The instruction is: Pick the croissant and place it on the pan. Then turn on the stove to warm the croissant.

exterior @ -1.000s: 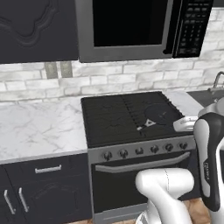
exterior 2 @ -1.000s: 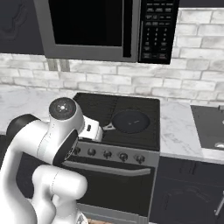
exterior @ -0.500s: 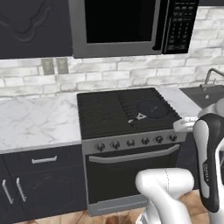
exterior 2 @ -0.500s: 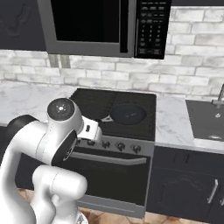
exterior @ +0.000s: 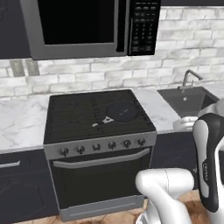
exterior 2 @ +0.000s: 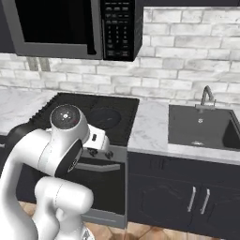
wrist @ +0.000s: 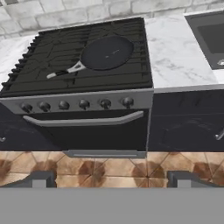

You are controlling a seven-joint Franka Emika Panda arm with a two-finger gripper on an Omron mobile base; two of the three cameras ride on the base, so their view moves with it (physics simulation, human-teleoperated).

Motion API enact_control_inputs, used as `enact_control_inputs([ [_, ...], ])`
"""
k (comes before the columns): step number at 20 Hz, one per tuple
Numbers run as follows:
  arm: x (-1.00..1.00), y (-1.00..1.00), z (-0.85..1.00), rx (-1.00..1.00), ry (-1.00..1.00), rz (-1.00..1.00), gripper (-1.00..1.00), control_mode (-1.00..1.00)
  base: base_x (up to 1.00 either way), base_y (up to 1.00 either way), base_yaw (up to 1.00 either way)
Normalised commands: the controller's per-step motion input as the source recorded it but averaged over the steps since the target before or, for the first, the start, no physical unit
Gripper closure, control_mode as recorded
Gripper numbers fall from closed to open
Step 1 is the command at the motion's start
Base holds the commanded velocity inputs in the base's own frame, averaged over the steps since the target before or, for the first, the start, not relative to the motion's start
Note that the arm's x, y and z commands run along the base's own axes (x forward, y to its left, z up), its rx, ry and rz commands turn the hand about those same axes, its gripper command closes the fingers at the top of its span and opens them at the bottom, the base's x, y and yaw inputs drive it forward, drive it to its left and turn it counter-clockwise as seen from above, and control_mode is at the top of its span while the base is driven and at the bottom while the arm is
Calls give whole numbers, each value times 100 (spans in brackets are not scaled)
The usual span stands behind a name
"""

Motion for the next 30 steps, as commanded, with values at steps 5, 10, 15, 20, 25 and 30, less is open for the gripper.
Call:
enact_control_inputs([
  [5, 0, 0, 0, 0, 0, 0, -100, 100, 0, -86, 0],
  [10, 0, 0, 0, 0, 0, 0, -100, 100, 0, -79, 0],
  [15, 0, 0, 0, 0, 0, 0, -100, 100, 0, -71, 0],
  [20, 0, 0, 0, 0, 0, 0, -100, 100, 0, -67, 0],
  [25, 0, 0, 0, 0, 0, 0, -100, 100, 0, -64, 0],
  [30, 0, 0, 0, 0, 0, 0, -100, 100, 0, -55, 0],
])
